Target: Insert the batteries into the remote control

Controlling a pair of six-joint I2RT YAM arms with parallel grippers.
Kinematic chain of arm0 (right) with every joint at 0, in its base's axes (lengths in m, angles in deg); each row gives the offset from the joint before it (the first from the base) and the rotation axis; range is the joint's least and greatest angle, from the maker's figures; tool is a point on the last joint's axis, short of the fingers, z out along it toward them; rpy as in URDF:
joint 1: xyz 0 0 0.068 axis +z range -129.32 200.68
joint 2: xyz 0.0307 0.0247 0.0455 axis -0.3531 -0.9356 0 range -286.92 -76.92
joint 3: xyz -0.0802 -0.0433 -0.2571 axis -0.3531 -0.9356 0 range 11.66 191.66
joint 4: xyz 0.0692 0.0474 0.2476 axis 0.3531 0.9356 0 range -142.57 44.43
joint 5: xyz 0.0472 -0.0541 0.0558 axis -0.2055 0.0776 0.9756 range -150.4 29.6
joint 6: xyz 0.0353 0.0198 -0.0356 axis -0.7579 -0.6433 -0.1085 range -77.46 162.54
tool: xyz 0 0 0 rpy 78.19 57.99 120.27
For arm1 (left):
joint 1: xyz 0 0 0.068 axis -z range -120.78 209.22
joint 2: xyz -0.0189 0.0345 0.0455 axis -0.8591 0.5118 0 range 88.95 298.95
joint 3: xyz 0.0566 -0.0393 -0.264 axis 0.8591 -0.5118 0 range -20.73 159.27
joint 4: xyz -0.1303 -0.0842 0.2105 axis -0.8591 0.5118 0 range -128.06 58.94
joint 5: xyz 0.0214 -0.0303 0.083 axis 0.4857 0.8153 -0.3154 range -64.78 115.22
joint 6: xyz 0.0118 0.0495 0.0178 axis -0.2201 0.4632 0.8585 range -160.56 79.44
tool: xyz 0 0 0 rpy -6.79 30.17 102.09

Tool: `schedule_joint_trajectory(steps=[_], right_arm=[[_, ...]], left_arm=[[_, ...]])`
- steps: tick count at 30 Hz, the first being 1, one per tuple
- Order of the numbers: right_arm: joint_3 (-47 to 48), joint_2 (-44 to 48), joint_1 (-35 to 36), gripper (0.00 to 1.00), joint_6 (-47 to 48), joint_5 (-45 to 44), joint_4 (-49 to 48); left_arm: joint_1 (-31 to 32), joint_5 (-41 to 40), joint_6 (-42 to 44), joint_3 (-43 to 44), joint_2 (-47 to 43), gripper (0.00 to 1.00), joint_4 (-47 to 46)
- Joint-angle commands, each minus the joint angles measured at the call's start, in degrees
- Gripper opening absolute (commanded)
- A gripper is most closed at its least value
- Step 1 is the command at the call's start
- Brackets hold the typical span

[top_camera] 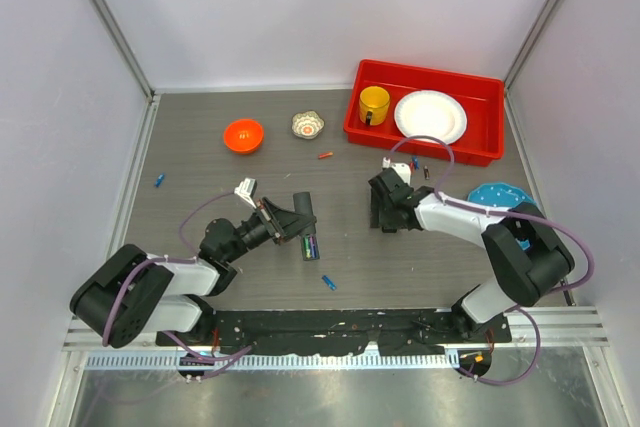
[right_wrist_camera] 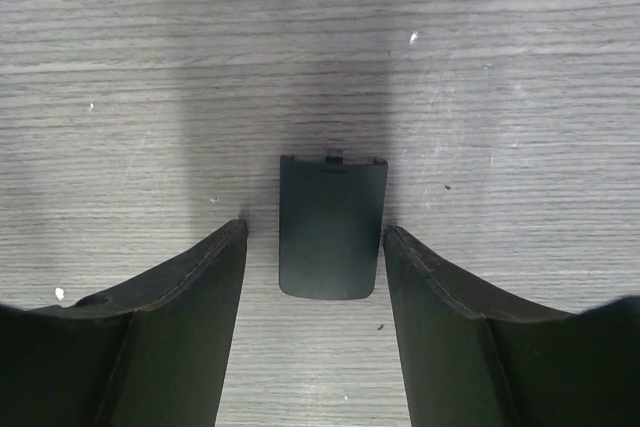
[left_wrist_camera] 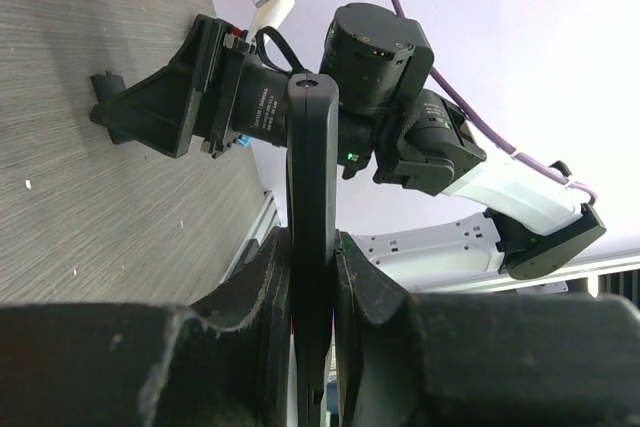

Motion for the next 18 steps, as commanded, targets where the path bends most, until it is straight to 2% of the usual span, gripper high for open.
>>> schedule_joint_trajectory(steps=[1,5,8,9,14,18], right_arm=[[-2.69,1.13,-0.15,0.63,-2.04,1.46,3.19],[-3.13,1.39,-0.15,0.61,-1.95,1.90,3.45],[-3.22,1.22,-0.15,0.54,-1.86,2.51,3.28],[-3.22,1.04,-0.15,0.48,-1.86,2.78,3.19],[-3.40,1.13,-0.16,0.40,-1.86,3.75,3.11],[-3.22,3.40,-0.15,0.28,-2.30,4.62,3.45]], left_arm=[[-0.08,1.02,0.67,1.65,0.21,0.00,-14.07],[-0.08,1.02,0.67,1.74,0.30,0.00,-14.07],[-0.08,1.02,0.59,1.74,0.38,0.00,-14.07],[-0.08,1.02,0.67,1.74,0.47,0.00,-14.07],[-0.16,1.02,0.67,2.00,0.73,0.00,-14.07],[-0.08,1.02,0.85,2.88,1.79,0.00,-14.07]])
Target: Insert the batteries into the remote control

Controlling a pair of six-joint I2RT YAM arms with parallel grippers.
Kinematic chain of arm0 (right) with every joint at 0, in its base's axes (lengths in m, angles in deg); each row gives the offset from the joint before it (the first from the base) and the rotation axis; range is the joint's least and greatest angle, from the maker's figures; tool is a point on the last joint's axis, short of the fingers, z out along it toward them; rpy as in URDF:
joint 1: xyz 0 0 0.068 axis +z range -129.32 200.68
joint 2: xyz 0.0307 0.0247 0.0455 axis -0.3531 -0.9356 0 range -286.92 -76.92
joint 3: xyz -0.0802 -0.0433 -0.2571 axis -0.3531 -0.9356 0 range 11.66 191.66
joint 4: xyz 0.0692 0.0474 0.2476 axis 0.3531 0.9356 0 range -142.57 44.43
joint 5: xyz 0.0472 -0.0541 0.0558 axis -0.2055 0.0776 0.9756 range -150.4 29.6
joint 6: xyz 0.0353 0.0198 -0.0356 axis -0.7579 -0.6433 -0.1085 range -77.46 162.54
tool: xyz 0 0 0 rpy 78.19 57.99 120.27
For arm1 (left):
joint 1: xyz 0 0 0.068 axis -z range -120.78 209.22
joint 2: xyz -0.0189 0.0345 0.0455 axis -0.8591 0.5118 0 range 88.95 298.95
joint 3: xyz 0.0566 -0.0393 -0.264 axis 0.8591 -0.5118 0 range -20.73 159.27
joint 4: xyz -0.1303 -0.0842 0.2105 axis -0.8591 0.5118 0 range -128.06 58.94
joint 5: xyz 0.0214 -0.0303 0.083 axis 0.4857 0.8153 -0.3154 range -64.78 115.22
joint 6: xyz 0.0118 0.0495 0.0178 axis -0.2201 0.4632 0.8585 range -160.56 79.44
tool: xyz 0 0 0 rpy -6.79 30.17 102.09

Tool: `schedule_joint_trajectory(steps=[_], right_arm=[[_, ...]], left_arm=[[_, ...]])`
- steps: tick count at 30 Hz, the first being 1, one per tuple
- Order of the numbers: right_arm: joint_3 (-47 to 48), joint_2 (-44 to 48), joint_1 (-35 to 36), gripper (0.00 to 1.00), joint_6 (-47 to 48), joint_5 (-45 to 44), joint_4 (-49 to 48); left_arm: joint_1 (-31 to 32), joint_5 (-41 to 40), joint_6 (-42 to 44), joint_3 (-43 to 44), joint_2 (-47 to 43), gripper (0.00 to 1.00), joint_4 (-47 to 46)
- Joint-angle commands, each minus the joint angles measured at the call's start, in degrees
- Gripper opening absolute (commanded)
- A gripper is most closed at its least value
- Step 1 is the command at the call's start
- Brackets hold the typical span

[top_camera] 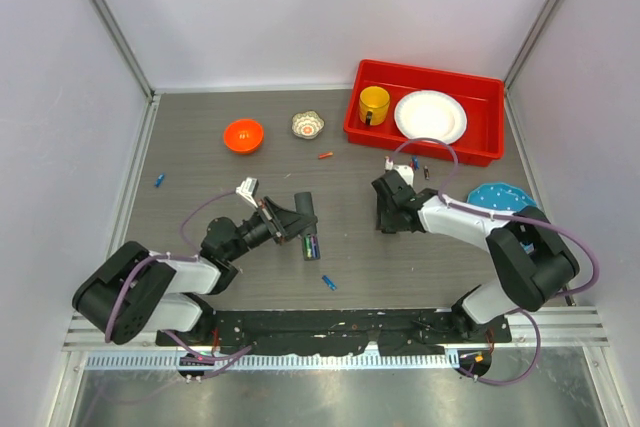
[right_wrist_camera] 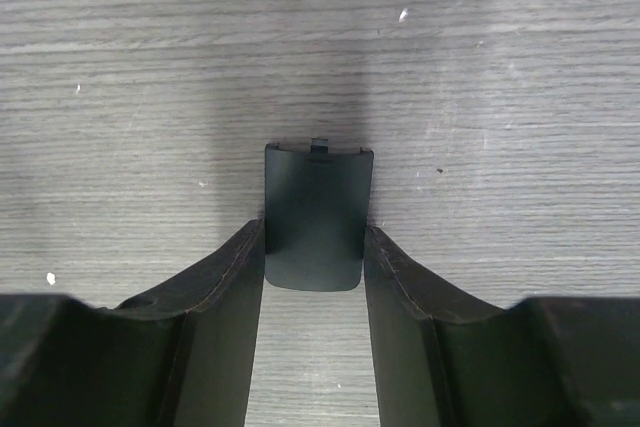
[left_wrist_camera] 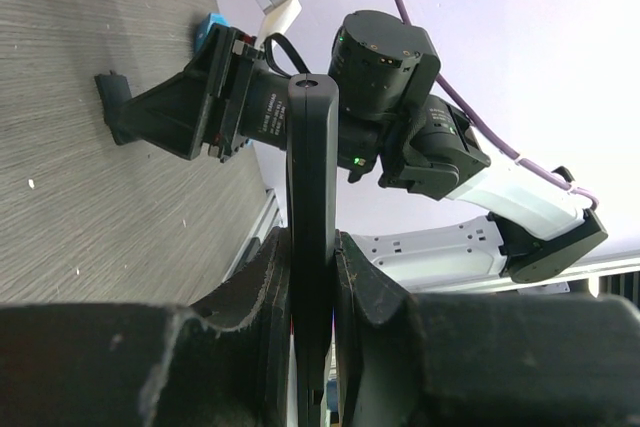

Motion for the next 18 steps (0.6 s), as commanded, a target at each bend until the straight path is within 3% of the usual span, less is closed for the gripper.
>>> schedule_joint_trajectory(steps=[1,9,18], right_arm=[[-1.43,2.58,0.24,0.27,-2.13,4.41,4.09],[9.89,20.32,4.62,0.22,-0.82,3.62,15.86],[28.79,16.74,14.30,0.15,4.46,10.90,33.79]], left_arm=[[-0.08,0.45,0.81,2.64,1.26,0.00,-14.07],[0.10,-3.59,1.16,6.42,6.53,0.00,-14.68],[4.84,-15.18,7.83,10.64,11.19,0.00,-14.68]])
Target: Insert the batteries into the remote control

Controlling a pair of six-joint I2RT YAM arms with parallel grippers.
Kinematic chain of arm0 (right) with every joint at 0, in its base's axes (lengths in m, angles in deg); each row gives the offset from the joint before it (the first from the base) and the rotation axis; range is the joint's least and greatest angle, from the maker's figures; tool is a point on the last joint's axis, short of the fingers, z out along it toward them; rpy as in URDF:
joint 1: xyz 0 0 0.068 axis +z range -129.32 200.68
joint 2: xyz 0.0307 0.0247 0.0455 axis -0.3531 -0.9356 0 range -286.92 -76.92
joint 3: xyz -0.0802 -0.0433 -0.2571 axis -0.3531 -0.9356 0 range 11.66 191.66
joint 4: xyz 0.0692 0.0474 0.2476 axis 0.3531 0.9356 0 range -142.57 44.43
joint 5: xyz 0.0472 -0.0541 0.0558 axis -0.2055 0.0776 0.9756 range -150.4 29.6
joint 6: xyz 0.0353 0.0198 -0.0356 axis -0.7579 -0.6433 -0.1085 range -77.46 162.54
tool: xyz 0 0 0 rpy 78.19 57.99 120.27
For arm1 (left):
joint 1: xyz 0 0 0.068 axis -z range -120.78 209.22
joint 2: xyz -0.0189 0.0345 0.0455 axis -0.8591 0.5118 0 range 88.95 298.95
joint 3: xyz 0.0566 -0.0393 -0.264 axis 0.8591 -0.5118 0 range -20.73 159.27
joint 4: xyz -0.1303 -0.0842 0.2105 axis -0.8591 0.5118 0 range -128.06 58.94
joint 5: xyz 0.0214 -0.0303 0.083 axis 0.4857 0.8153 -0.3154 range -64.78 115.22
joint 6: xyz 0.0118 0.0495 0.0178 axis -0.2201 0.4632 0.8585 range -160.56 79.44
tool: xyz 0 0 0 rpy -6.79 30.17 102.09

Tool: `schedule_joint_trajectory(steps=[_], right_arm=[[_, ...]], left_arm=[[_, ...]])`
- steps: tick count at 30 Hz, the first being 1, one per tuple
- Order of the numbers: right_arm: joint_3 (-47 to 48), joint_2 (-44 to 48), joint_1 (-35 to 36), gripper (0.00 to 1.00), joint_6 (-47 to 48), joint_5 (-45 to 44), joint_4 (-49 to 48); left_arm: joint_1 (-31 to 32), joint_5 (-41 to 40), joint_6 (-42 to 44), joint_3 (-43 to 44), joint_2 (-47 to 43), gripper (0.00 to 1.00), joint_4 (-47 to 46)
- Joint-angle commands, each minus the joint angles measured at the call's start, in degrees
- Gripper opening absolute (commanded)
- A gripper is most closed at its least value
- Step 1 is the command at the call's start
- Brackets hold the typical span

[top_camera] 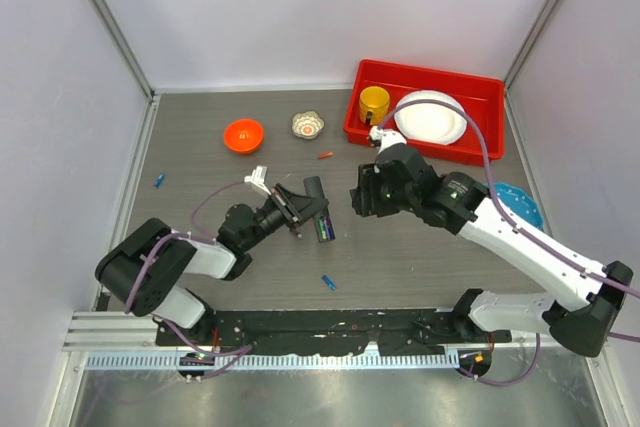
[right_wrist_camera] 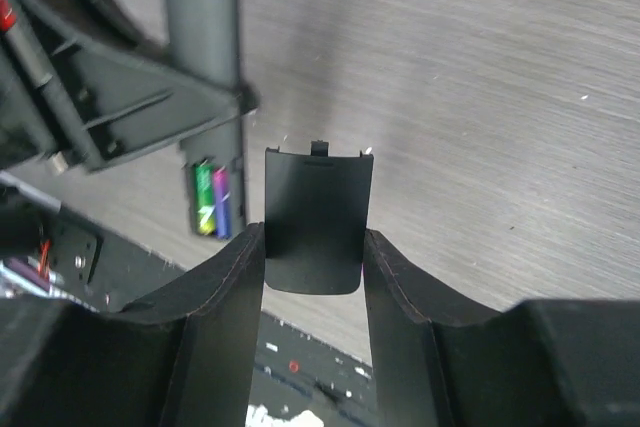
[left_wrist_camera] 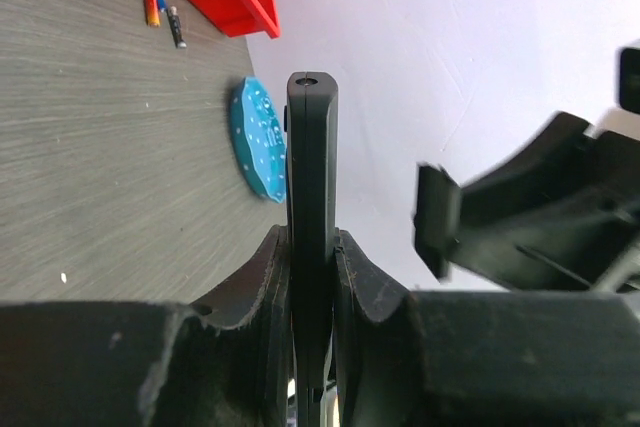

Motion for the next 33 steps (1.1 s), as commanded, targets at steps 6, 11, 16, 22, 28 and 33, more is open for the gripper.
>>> schedule_joint_trajectory(steps=[6,11,16,22,28,33], right_arm=[[8.94,-5.77,6.05,0.11,4.88,6.95,16.12],[9.38,-8.23,7.81,0.06,4.54,8.00,16.22],[9.99,-10.51,8.69,0.04,3.83,8.35,13.94],[10.26,-14.56,9.40,0.02,3.57,8.71,10.68],[9.55,-17.19,9.40,0.02,2.95,8.35,7.25],[9.03,-18.25,9.40,0.01,2.52,7.21,5.23]], left_arm=[[3.72,-10.76,4.96,3.72,4.92,0.00,-14.71],[4.51,-12.95,5.04,3.54,6.59,0.00,-14.71],[4.86,-13.75,4.87,3.37,6.51,0.00,-14.71],[5.56,-14.01,4.78,3.02,5.54,0.00,-14.71],[5.83,-14.36,4.69,2.23,4.22,0.00,-14.71],[6.00,-14.28,4.69,1.79,3.26,0.00,-14.71]])
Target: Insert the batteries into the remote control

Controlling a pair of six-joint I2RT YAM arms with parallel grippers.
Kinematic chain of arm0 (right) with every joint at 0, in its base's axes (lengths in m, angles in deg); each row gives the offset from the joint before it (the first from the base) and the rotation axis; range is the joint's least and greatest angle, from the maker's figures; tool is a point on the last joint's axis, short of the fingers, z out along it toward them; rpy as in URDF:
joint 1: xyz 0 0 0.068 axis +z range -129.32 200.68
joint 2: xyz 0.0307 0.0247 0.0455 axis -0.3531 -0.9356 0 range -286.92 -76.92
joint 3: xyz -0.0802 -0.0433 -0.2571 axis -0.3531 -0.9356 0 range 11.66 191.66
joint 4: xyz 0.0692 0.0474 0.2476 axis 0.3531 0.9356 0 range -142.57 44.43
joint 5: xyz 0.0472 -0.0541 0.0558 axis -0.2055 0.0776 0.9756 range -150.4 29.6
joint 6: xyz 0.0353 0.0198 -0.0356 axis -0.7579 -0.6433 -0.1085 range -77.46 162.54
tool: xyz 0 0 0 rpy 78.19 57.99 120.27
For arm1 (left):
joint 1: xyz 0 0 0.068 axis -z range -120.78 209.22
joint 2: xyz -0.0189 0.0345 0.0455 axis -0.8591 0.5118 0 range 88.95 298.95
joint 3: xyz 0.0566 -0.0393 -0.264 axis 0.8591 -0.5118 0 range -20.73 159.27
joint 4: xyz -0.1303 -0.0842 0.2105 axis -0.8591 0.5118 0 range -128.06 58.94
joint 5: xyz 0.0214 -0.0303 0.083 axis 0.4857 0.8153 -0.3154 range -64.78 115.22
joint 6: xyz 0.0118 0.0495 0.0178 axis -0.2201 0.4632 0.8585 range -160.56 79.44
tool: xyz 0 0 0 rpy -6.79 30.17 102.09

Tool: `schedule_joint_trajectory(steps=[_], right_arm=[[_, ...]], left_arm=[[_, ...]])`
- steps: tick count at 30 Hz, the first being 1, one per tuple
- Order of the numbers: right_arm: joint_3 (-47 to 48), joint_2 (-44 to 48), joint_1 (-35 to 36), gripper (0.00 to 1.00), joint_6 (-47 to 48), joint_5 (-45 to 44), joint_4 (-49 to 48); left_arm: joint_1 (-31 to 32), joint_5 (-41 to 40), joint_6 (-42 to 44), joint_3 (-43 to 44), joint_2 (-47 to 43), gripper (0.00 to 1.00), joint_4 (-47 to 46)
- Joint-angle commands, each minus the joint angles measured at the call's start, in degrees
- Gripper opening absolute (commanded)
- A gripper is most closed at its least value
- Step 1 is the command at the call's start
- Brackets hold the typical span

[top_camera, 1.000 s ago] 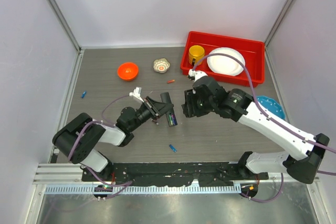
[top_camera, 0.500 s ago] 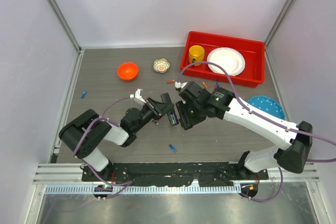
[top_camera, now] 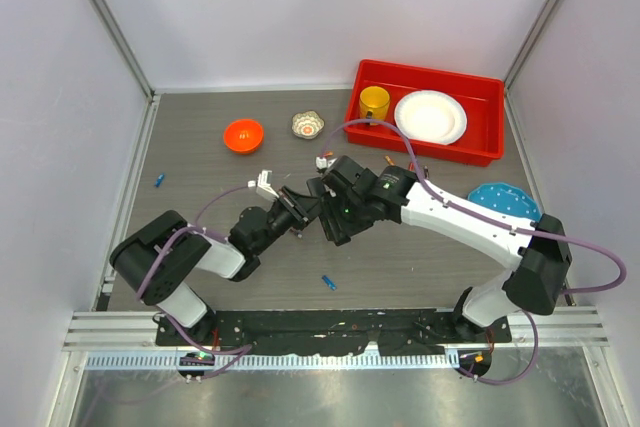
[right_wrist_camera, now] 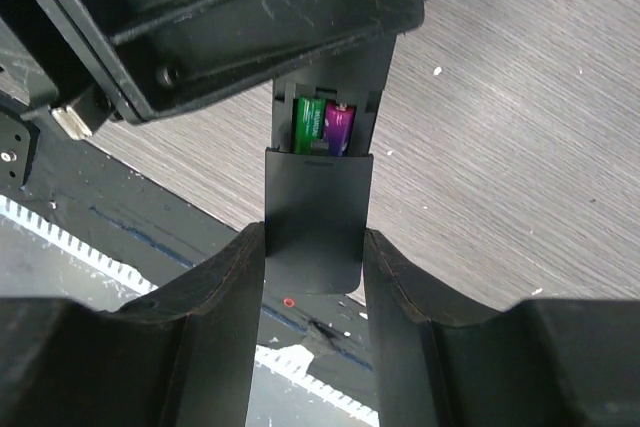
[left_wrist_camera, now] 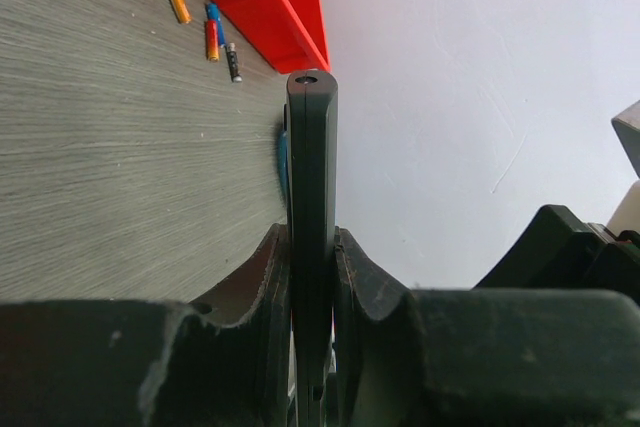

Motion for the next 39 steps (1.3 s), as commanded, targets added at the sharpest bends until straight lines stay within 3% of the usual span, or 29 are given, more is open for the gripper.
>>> schedule_joint_trajectory(steps=[1,39], right_arm=[[0.63,-0.18,0.35,0.01,-1.03,-0.81,-4.17],[-0.60,-2.11,0.09,0.01,-1.99,-3.01,-6.72]], left_arm=[[0.34,-1.07,0.80,-0.49,-2.67,0.00,-14.71],[1.84,-0.28,-0.16,-0.75,-5.22,0.00,-14.71]])
